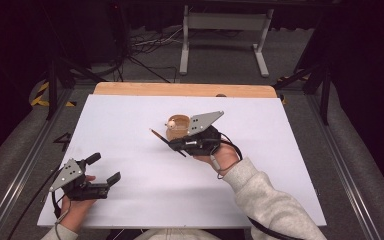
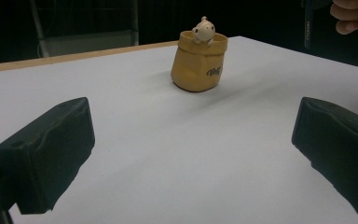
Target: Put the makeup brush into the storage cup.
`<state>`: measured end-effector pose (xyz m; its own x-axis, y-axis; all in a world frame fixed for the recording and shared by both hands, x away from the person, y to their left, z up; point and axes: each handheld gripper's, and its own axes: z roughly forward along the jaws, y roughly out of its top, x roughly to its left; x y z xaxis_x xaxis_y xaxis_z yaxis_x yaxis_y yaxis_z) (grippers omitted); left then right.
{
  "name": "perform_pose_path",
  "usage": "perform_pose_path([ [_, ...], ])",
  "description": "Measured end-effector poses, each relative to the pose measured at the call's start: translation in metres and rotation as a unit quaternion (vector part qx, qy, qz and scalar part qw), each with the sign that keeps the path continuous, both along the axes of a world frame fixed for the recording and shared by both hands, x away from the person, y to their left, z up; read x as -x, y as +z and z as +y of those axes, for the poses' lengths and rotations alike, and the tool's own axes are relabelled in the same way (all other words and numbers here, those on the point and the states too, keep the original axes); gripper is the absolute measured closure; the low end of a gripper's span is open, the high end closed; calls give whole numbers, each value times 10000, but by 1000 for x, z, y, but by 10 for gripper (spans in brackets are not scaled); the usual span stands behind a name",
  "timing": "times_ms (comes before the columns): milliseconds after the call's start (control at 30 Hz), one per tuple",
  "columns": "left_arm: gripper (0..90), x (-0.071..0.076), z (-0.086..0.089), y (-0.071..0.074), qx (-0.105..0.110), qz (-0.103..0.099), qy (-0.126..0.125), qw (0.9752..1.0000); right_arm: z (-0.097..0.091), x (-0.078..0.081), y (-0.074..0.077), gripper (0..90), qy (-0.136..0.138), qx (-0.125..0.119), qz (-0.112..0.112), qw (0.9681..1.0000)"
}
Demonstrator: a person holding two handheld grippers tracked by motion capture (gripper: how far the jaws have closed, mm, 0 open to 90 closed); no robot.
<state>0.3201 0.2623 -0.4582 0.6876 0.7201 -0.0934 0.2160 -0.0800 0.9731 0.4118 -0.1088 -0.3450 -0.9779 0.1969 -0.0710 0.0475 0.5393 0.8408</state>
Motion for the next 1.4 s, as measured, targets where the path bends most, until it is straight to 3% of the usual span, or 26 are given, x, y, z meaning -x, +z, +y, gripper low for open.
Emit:
perform_pose_path([
  [233,3,0,0,0,-13,-3,-2,10000,-8,-2,-2,836,-179,-579,-161,9980],
  [467,3,0,0,0,-11,-3,4,10000,-12,-4,-7,835,-429,-1136,-429,9917],
  [633,3,0,0,0,-15,-1,2,10000,-14,-7,-8,835,-657,-1340,-557,9872],
  [733,3,0,0,0,-14,1,8,10000,-15,-9,-8,836,-735,-1394,-578,9858],
  [767,3,0,0,0,-12,-4,10,10000,-16,-13,-7,835,-869,-1451,-636,9835],
  [933,3,0,0,0,-23,-8,-2,10000,-14,-20,-5,835,-1093,-1523,-710,9797],
  [1400,3,0,0,0,-19,0,10,10000,-13,-42,-3,833,-1667,-1685,-709,9689],
])
